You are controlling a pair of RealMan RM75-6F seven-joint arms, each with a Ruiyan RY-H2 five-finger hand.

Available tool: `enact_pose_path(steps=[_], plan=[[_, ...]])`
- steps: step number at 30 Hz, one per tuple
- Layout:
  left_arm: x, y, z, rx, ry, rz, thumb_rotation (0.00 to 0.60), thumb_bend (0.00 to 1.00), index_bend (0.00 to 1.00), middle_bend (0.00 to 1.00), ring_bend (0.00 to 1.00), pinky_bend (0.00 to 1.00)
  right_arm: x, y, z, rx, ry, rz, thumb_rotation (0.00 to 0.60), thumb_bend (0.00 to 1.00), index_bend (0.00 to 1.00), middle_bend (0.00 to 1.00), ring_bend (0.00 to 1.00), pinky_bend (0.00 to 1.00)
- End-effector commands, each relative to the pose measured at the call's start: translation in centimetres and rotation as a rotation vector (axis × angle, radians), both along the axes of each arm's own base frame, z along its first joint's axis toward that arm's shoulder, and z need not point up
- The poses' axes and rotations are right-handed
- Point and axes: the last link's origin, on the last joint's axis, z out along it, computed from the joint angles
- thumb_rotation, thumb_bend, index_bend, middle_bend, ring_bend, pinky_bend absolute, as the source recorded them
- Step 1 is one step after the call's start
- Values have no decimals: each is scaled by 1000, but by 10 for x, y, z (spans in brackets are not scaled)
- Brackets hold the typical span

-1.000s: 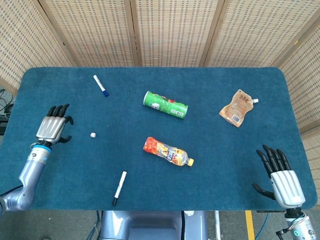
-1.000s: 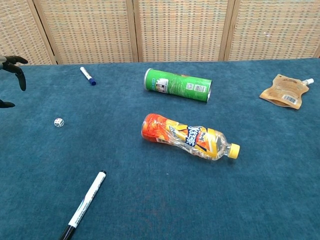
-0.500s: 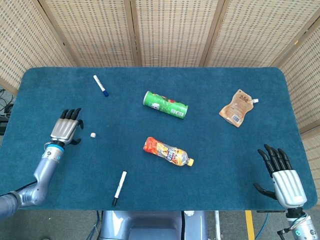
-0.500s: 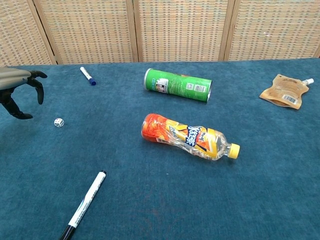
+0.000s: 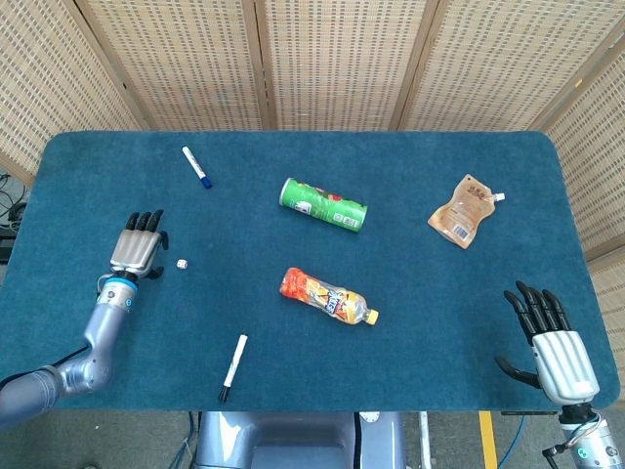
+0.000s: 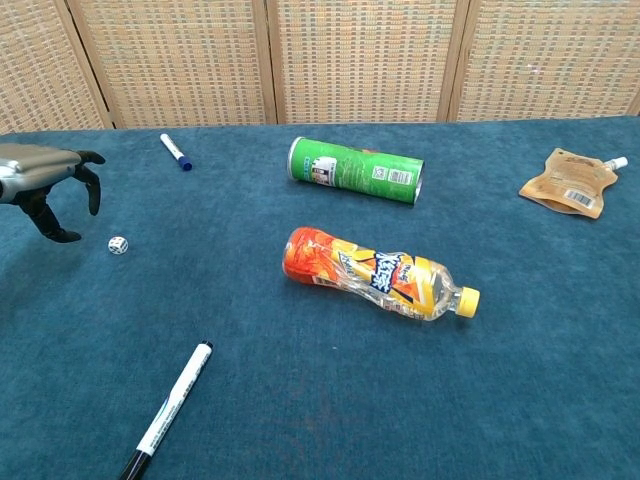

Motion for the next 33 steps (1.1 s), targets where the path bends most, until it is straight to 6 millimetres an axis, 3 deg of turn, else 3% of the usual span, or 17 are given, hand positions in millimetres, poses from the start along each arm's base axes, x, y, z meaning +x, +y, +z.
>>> enact_pose_path(steps=[1,11,33], plan=[[1,2,-5,-5,6,1,600,300,467,0,0,0,0,0,0,-1,-2,-1,600,208,0,0,0,0],[5,4,-22,-26,16,-6,600,302,467,0,0,0,-2,-1,1,-1,-7,-6,600,208,0,0,0,0],[16,5,-34,-30,28,-29,600,308,472,0,0,0,-2,-1,2,-3,-14,-5,600,208,0,0,0,0]])
